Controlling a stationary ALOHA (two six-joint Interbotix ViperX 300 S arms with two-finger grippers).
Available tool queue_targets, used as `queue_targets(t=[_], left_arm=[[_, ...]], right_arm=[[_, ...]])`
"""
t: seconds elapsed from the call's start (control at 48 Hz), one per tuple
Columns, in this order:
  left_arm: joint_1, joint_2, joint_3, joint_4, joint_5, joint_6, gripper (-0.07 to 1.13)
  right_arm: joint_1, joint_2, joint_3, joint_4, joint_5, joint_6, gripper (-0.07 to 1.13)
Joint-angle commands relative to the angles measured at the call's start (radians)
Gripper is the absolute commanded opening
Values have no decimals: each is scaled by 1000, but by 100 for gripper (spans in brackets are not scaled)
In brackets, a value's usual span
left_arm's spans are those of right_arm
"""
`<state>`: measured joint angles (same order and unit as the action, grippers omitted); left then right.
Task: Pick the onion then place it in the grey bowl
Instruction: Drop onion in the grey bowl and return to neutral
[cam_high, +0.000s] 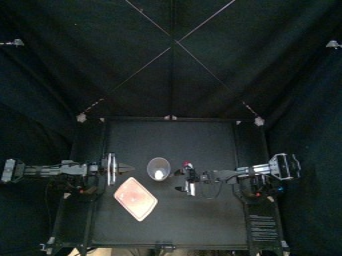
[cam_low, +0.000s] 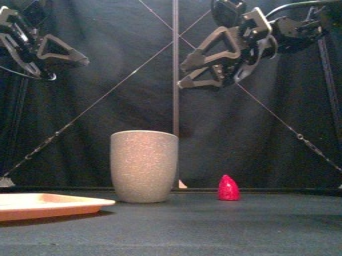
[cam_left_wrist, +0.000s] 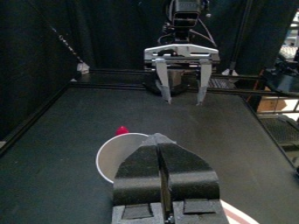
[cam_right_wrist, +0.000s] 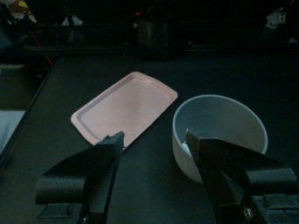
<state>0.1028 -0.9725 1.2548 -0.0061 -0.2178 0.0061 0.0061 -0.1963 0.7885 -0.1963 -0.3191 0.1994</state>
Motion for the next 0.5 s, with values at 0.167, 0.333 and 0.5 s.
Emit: queue_targets(t=[0.167,0.333,0.5], left_arm=[[2,3,-26,2,-11,0,5],[2,3,-25,2,-11,0,5],[2,3,-23,2,-11,0,5]], right_arm=[[8,-160,115,6,-41,5,93],[5,-218,163,0,-74,-2,93],[3,-250,186,0,-78,-2,93]])
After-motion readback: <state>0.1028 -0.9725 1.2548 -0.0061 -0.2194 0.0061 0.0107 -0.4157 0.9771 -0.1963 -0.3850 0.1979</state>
